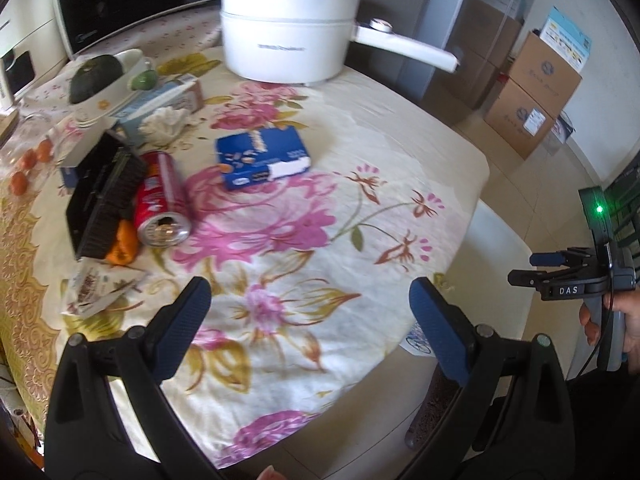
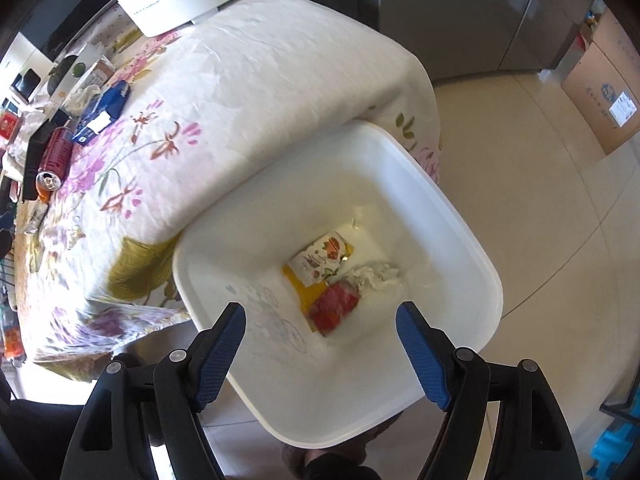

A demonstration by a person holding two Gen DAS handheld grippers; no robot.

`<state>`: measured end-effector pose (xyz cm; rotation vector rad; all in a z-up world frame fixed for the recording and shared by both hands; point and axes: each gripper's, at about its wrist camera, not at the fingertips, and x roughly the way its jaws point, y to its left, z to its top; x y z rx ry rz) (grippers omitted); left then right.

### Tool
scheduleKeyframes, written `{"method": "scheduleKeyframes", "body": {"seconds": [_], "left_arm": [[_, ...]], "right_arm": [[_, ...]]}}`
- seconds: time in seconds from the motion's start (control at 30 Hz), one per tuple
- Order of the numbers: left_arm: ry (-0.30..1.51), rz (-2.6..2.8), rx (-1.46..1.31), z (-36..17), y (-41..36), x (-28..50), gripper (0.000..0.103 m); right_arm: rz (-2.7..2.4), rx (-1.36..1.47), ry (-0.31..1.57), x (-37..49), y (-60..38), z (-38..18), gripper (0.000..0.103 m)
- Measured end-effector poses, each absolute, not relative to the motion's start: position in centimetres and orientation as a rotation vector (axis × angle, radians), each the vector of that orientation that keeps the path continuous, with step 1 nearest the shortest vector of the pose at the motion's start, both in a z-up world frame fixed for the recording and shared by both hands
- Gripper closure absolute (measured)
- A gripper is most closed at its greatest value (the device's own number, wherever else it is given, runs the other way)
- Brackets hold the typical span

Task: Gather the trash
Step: 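Open the right tool to drop the red can into the bin, then move the left tool to the table and grasp another white pecan bag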

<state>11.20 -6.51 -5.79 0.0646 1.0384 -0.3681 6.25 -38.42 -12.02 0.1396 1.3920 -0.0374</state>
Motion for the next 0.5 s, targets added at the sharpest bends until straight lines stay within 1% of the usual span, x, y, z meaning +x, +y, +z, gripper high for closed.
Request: {"method": "scheduleKeyframes", "body": {"seconds": [0.5], "left_arm": [[1.008, -0.186, -0.092, -4.1, 4.3, 12.2, 0.004]], "right_arm": [[0.005, 0.062, 1.319, 8.3, -32.7, -9.6, 0.023]]}}
